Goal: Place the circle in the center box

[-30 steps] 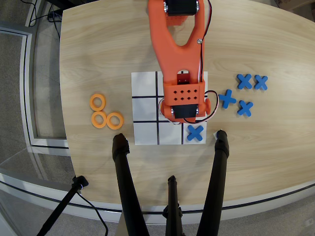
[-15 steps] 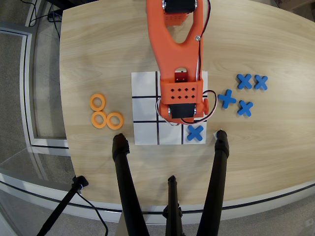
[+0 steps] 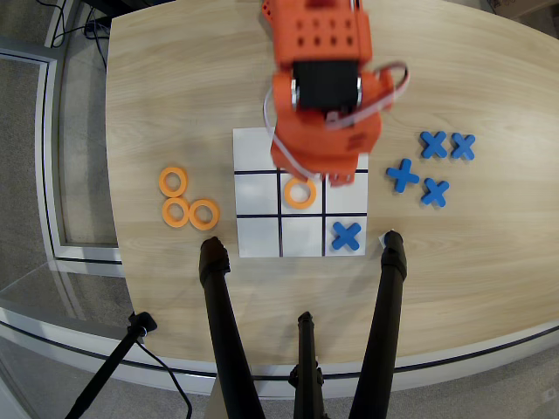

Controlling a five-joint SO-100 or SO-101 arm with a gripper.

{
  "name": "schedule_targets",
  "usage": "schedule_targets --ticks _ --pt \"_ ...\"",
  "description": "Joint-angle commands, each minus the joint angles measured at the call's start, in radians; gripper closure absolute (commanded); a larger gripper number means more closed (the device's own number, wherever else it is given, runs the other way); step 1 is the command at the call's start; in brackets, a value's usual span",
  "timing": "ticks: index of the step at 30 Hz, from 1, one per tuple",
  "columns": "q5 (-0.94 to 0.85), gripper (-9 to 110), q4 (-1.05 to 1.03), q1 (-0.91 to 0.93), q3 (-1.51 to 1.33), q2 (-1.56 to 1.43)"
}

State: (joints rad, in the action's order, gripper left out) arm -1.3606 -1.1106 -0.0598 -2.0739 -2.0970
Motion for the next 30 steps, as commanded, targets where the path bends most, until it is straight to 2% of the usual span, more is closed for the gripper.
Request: schedule_targets --ticks 1,7,14,22,29,30 --pt "-0.026 88 -0.020 -0.031 -0.179 -0.275" --pt "-0.075 88 -0.029 -0.078 -0.568 -0.709" --pt "-0.126 88 -0.120 -0.078 -0.819 -1.057" --pt "-0.133 88 -0.124 -0.072 -1.035 -1.247" --pt "-0.143 89 -0.098 -0.060 -1.127 -1.259" --pt "-0.144 92 -0.112 -0.057 -1.127 -1.259"
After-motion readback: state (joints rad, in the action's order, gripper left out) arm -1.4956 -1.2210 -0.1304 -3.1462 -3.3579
